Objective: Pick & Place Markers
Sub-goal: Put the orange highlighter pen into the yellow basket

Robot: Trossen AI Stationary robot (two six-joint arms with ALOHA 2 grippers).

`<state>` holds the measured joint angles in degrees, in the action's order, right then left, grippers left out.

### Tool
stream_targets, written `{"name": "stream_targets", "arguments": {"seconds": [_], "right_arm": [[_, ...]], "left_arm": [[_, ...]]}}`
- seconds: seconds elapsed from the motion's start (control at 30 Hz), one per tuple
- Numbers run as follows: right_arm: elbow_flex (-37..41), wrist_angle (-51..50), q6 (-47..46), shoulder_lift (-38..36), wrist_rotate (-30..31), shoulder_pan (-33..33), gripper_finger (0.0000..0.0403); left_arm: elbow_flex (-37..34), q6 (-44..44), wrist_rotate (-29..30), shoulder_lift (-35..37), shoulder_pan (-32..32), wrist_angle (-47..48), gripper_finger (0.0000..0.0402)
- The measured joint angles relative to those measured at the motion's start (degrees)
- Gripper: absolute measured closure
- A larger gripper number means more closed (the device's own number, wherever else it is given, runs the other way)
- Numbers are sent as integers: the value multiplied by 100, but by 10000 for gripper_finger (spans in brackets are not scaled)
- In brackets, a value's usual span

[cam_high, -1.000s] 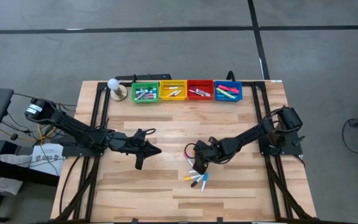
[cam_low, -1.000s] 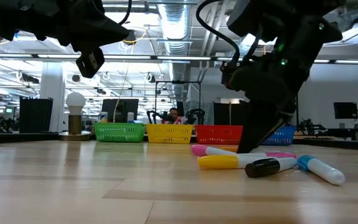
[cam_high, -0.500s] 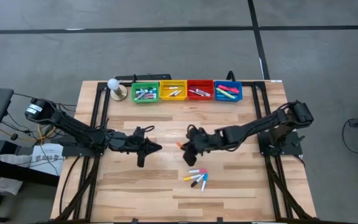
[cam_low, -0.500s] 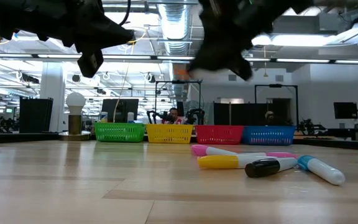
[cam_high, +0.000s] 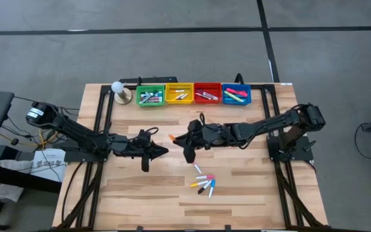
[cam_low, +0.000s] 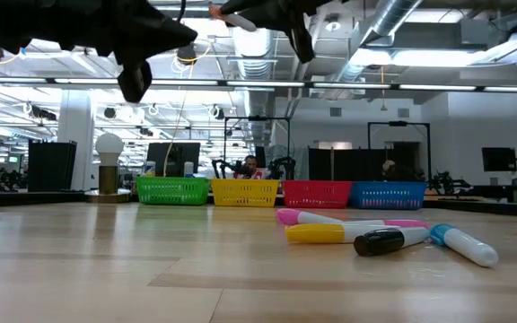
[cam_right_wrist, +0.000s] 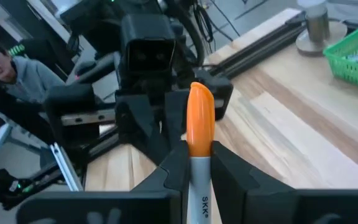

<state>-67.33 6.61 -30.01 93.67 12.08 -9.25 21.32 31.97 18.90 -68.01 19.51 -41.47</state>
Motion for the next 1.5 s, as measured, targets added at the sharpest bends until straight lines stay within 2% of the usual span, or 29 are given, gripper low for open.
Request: {"name": "stream_targets", "arguments": {"seconds": [0.2,0.33,0.47,0.7,0.87,1.17,1.5], "right_arm": [[-11,215,8,0,-11,2,361],[-11,309,8,0,-11,2,364],[-11,337,8,0,-9,4,361],[-11,582,165,0,-10,2,363],[-11,680,392,0,-9,18,360],[-11,743,521,9,-9,95,361],[-11,756,519,13,-13,120,361]], "left_arm": [[0,-26,-10,0,0,-790,389],[0,-178,-718,2,-124,-982,378],[0,-299,-1256,1,-273,-991,344],[0,-341,-1240,2,-650,-1003,273],[0,-599,-1250,0,-825,-1045,243],[0,-944,-1318,-71,-844,-1197,243],[482,-1077,-1319,-1100,-844,-1636,247]]}}
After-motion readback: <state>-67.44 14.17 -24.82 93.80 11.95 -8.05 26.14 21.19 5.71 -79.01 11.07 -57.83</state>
